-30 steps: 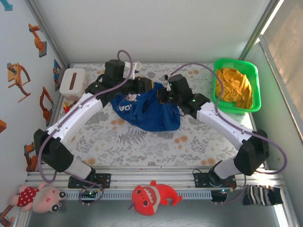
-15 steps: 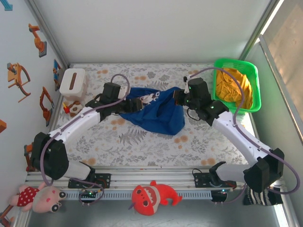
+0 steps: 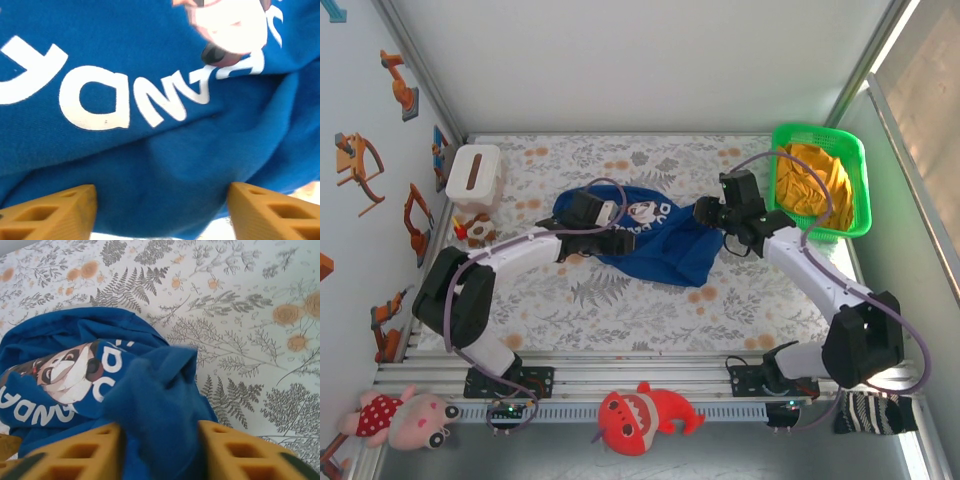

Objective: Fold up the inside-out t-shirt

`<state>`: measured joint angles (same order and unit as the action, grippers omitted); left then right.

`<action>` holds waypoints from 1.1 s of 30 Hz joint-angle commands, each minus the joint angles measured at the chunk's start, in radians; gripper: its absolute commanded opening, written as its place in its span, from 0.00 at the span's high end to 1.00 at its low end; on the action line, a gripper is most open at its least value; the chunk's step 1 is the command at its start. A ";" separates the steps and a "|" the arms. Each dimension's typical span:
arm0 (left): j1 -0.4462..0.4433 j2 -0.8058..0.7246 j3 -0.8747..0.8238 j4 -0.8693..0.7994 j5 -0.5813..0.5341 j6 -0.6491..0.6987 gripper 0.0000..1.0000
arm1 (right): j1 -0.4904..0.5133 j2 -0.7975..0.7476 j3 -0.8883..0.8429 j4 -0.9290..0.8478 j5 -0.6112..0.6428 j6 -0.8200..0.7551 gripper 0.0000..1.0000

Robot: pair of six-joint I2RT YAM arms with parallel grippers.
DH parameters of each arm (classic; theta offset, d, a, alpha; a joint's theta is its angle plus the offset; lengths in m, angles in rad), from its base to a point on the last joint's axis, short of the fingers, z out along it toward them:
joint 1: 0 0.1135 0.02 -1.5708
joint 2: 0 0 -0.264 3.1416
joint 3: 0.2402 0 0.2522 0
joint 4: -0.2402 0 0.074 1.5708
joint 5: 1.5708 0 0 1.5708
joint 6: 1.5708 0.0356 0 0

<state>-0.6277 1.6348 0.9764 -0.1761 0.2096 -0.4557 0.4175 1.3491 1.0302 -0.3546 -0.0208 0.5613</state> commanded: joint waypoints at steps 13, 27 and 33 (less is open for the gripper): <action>0.003 -0.033 0.097 -0.039 -0.018 0.058 1.00 | 0.286 0.045 -0.158 0.145 -0.033 0.067 0.48; 0.009 -0.064 0.125 -0.072 0.007 0.061 1.00 | 0.299 0.328 0.081 0.139 0.068 -0.005 0.92; 0.117 -0.136 0.254 -0.196 0.066 0.075 1.00 | 0.256 0.163 0.234 -0.001 0.003 -0.093 1.00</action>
<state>-0.5682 1.5784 1.1439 -0.3103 0.2287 -0.4080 0.7002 1.6329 1.1774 -0.2909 0.0010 0.5293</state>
